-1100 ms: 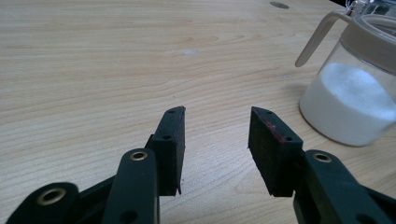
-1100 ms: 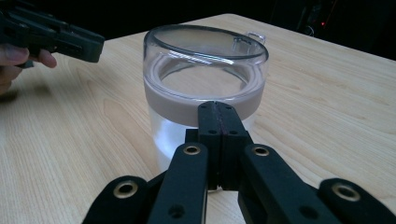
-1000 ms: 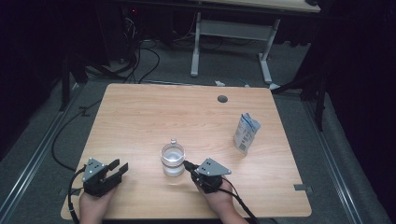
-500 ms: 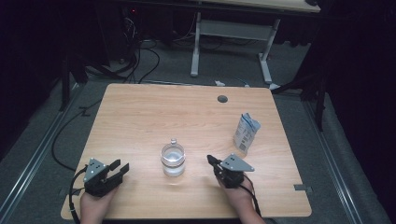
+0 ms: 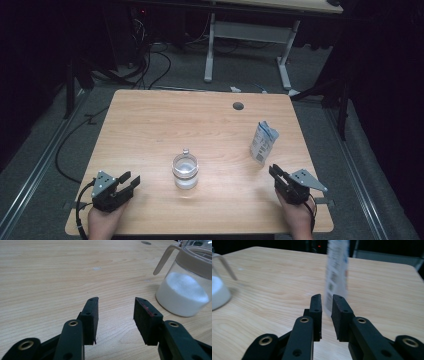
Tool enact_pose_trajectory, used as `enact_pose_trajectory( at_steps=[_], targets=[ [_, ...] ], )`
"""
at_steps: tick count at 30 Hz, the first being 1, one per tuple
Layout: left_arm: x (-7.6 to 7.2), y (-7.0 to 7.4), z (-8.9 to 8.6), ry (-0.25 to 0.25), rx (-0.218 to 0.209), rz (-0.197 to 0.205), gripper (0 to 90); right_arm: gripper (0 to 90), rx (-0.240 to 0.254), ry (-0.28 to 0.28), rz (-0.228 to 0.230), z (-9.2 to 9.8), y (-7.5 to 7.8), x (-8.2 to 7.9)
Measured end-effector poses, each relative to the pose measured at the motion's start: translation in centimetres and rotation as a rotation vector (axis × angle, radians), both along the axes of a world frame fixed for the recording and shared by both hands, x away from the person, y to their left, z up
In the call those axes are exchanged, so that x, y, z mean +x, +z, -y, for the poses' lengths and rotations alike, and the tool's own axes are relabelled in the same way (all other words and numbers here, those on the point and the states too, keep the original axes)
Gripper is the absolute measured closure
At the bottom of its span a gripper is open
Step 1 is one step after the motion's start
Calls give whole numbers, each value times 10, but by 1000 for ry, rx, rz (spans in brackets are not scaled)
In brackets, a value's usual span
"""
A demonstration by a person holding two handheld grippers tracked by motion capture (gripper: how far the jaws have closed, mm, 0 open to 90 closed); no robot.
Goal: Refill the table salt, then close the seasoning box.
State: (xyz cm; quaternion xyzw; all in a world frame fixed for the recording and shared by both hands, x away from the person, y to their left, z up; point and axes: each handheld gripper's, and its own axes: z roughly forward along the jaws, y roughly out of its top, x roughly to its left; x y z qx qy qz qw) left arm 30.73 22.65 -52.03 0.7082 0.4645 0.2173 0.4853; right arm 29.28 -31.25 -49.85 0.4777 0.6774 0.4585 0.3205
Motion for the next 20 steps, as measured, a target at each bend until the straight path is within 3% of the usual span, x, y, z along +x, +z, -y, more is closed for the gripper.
enact_pose_trajectory(
  at_steps=[5,9,20],
  targets=[
    [-1,0,1,-13,41,6,551,753,22,-33,-3,10,-3,2],
    [0,3,-3,7,8,14,548,746,17,-26,-9,9,-5,2],
    [-1,5,-1,-6,28,21,534,727,5,-5,-16,4,-6,-2]
  ],
)
